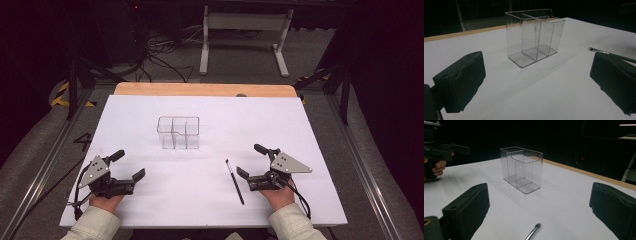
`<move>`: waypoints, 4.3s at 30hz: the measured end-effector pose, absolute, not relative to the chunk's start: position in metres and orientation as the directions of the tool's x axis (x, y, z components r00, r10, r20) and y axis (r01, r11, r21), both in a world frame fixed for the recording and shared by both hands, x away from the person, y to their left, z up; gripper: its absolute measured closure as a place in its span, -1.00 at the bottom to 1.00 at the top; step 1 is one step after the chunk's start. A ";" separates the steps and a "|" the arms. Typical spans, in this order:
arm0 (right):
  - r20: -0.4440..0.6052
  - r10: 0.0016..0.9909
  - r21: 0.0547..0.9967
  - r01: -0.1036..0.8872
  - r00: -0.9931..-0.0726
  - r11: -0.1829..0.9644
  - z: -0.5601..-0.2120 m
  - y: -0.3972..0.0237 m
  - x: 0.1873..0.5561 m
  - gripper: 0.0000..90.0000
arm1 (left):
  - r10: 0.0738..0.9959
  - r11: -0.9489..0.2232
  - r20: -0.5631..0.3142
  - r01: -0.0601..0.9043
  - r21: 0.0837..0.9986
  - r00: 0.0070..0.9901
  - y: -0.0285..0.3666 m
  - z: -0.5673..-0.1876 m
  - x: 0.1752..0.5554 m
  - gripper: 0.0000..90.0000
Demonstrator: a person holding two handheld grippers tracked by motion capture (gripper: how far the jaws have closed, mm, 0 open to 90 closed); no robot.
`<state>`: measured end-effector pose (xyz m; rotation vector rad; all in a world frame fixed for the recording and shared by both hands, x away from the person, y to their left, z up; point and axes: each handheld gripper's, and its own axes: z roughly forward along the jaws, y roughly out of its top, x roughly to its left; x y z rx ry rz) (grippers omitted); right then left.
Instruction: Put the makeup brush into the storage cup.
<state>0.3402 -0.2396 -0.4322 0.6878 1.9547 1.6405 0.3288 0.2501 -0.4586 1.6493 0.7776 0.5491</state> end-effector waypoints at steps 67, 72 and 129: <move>-0.004 0.617 0.505 0.531 -0.787 0.681 -0.386 -0.183 0.371 -0.65 | 0.745 -0.126 -0.105 0.295 0.947 0.658 0.250 -0.458 0.331 -0.98; 0.007 0.613 0.464 0.546 -0.790 0.698 -0.391 -0.180 0.372 -0.58 | 0.743 -0.126 -0.108 0.296 0.947 0.661 0.249 -0.458 0.331 -0.98; -0.013 0.577 0.154 0.568 -0.817 0.808 -0.422 -0.151 0.373 0.87 | 0.727 -0.125 -0.145 0.336 0.934 0.671 0.248 -0.455 0.331 -0.84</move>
